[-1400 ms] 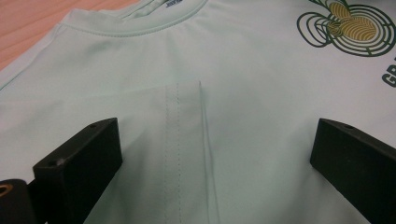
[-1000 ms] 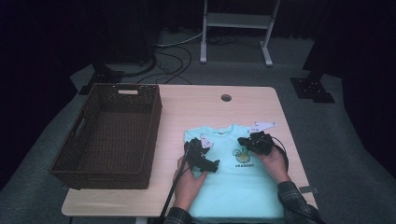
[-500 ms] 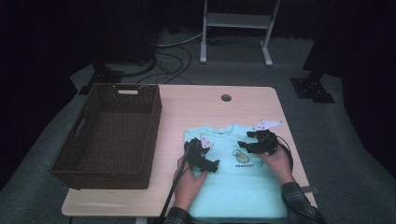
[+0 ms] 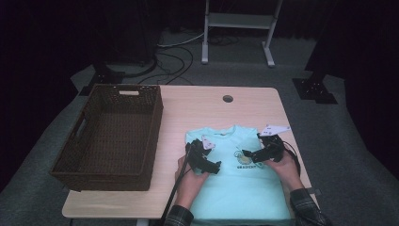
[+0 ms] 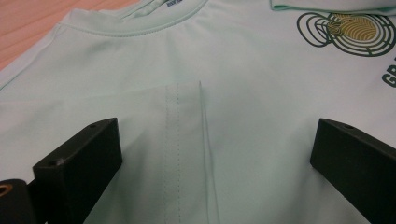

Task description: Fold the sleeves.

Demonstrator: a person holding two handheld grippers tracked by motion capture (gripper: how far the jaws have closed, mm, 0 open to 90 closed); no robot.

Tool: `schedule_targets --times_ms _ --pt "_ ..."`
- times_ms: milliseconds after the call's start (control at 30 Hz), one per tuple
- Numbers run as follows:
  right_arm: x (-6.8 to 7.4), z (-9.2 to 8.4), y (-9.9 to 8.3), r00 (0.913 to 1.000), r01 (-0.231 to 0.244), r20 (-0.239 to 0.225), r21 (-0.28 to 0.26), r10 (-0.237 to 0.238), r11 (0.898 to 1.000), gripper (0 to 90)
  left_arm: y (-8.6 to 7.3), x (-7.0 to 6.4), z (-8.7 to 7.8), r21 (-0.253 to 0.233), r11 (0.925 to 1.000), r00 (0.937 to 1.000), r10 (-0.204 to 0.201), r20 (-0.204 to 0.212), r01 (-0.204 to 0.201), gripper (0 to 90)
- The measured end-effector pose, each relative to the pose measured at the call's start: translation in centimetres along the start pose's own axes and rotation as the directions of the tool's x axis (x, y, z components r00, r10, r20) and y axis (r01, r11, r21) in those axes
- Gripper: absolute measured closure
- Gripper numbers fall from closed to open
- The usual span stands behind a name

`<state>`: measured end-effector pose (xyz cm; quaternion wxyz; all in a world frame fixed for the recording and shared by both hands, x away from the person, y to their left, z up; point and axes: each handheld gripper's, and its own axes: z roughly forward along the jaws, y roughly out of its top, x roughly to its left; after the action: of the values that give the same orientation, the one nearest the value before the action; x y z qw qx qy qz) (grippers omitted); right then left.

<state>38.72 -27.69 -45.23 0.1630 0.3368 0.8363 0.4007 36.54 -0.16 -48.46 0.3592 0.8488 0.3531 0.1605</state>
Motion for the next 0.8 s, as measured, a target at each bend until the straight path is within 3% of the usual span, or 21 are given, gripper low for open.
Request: schedule_targets --times_ms 333,467,633,800 --pt "1.1 0.0 -1.8 0.9994 0.01 -0.034 0.016 -0.009 1.0 0.0 0.0 0.0 0.0 0.003 1.0 1.0 0.0 0.0 0.0 1.0" --pt "1.5 0.3 -3.0 0.9982 0.015 -0.059 0.06 -0.012 0.998 0.0 0.0 0.0 0.0 0.003 1.0 1.0 -0.001 0.001 0.001 1.0" --pt "1.5 0.6 -3.7 0.9984 0.011 -0.056 0.097 -0.006 0.995 0.0 0.0 0.0 0.0 0.004 1.0 1.0 0.0 0.001 0.0 1.0" --pt "1.7 0.7 -3.9 0.9989 0.031 -0.037 0.096 -0.028 0.995 0.0 0.0 0.0 0.0 0.004 1.0 1.0 -0.001 0.002 0.001 1.0"
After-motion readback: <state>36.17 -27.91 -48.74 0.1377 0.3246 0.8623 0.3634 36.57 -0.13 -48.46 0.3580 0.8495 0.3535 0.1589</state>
